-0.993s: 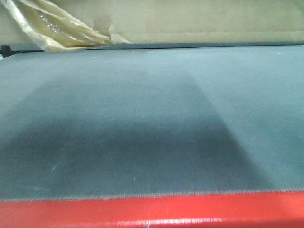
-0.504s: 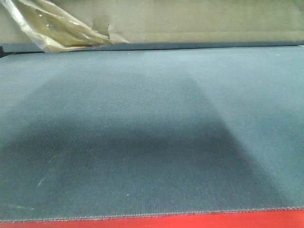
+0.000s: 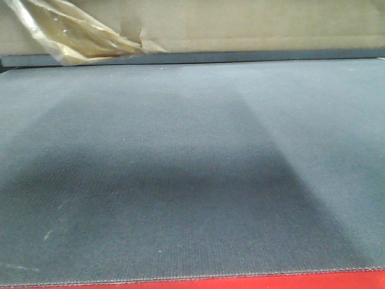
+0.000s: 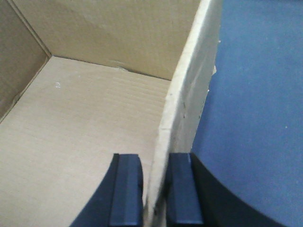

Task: Grab carton from right shelf to conveyor
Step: 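Lower the carton onto the grey conveyor belt with both grippers, then open both grippers and release the carton walls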

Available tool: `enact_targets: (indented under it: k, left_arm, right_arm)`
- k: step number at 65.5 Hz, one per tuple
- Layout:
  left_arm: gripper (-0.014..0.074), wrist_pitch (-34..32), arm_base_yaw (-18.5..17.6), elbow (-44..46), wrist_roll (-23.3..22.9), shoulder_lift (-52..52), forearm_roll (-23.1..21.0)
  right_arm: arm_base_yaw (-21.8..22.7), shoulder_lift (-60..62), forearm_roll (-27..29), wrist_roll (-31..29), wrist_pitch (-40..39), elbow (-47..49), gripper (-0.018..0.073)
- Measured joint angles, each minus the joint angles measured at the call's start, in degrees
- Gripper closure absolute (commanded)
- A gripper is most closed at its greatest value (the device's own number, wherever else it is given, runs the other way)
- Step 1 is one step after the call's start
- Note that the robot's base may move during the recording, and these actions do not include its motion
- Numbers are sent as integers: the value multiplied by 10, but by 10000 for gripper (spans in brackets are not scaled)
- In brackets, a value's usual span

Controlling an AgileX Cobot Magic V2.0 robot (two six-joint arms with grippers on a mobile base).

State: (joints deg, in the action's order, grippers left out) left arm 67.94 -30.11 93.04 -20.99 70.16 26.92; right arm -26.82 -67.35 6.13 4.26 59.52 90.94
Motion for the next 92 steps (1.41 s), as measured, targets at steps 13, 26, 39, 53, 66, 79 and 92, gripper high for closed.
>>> enact_targets:
  k: [13,26,39,53,66,79,92]
  left_arm:
    - [603,-24,3,0,0,0,-6]
    - [603,-104,83,-46,18,0,-104]
    - [603,-199,150,-151,24,14,-131]
    - [603,-277,167,-221,24,64,-129]
    - [523,-293,170,-225,24,94,-121]
    - [11,-297,170,-216,28,96,-117]
    - [94,-243,170,-159,28,96,-117]
  right_arm:
    - [0,-1,0,-1,-19,0,634]
    - [0,-47,0,-1,-36,0,634]
    - [0,-141,0,-2,-96,0,634]
    - [0,-228,-16,-5,-123,0,634]
    - [0,-272,-20,-6,-128,0,449]
    - [1,-268,-20,-6,-131,0,-14]
    - [3,-235,-21,-6,-139,0,22]
